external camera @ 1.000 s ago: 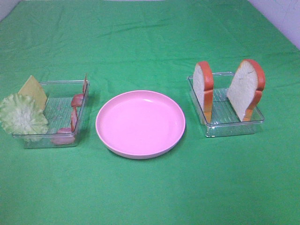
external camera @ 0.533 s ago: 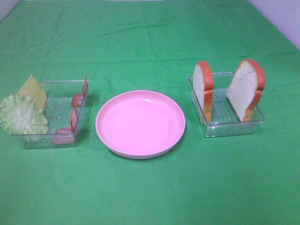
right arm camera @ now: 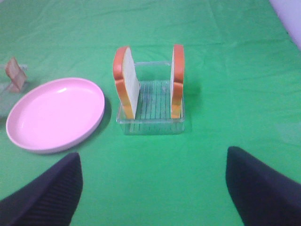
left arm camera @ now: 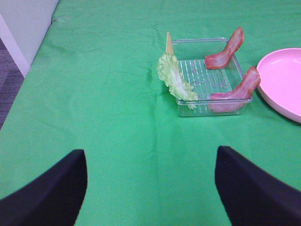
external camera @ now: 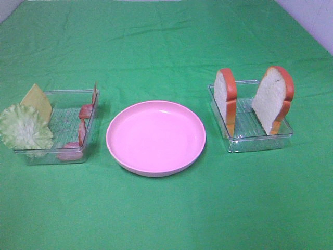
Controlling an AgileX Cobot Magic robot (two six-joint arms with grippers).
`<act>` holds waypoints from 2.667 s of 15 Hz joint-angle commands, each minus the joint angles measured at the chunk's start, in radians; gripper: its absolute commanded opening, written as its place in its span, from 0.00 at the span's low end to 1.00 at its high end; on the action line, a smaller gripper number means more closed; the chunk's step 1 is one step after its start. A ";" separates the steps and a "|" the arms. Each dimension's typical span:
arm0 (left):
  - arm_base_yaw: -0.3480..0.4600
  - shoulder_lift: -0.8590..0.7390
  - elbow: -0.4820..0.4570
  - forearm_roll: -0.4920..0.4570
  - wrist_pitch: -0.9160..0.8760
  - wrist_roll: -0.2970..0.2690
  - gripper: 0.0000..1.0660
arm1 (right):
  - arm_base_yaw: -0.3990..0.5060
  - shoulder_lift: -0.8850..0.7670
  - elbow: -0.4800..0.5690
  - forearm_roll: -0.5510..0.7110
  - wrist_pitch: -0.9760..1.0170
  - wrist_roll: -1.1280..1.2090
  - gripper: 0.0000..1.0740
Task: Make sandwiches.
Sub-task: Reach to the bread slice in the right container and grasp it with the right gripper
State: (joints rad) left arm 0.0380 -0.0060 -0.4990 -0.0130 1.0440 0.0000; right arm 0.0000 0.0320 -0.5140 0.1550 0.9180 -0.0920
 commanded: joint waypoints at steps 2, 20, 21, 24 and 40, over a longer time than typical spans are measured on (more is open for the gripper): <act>0.004 -0.017 0.002 -0.004 -0.010 0.000 0.68 | -0.005 0.214 -0.039 0.055 -0.175 0.048 0.71; 0.004 -0.017 0.002 -0.004 -0.010 0.000 0.68 | 0.059 1.723 -1.214 0.124 0.345 -0.022 0.69; 0.004 -0.017 0.002 -0.004 -0.010 0.000 0.68 | 0.127 1.808 -1.305 0.084 0.368 0.009 0.69; 0.004 -0.017 0.002 -0.004 -0.010 0.000 0.68 | 0.220 1.912 -1.383 0.042 0.368 0.053 0.69; 0.004 -0.017 0.002 -0.004 -0.010 0.000 0.68 | 0.241 2.177 -1.399 0.046 0.368 0.082 0.17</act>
State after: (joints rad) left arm 0.0380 -0.0060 -0.4990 -0.0130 1.0440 0.0000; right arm 0.2420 2.2060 -1.9080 0.1920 1.2170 -0.0130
